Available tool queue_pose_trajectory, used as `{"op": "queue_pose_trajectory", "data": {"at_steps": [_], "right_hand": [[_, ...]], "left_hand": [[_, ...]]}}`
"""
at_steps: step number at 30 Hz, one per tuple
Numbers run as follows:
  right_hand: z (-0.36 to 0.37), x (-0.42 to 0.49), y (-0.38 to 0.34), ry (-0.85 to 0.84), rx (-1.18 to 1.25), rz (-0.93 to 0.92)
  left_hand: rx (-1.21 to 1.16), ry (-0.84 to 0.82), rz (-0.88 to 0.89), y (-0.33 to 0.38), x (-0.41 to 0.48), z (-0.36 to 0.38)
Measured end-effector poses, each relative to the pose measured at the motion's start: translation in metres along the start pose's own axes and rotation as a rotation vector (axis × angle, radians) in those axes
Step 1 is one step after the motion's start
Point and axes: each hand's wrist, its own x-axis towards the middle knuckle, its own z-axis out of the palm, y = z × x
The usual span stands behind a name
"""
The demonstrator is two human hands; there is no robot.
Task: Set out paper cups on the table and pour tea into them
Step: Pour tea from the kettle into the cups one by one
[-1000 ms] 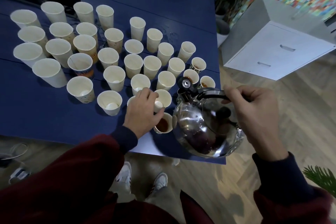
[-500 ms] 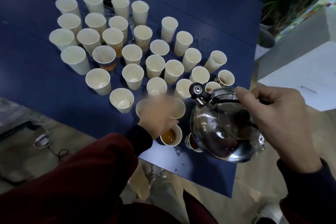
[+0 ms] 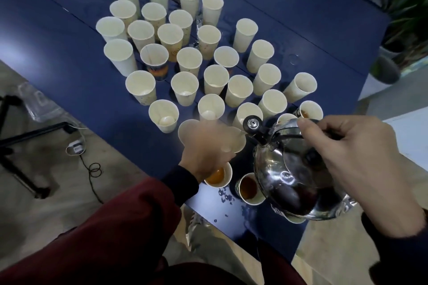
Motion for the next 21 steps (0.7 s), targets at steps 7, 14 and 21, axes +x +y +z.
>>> {"op": "queue_pose_trajectory", "data": {"at_steps": [7,14,21], "right_hand": [[-0.0005,0.0040,0.0027,-0.022,0.006,-0.011],[-0.0026,0.0034,0.0051,-0.029,0.012,-0.011],[-0.0041,0.0000,0.0080,-0.013,0.054,-0.010]], "left_hand": [[0.013,-0.026,-0.028,0.0021,-0.0021,0.0008],[0.024,-0.028,-0.048,0.0003,-0.0026,-0.0009],[0.025,-0.039,-0.035,0.0002,-0.0045,-0.0027]]}}
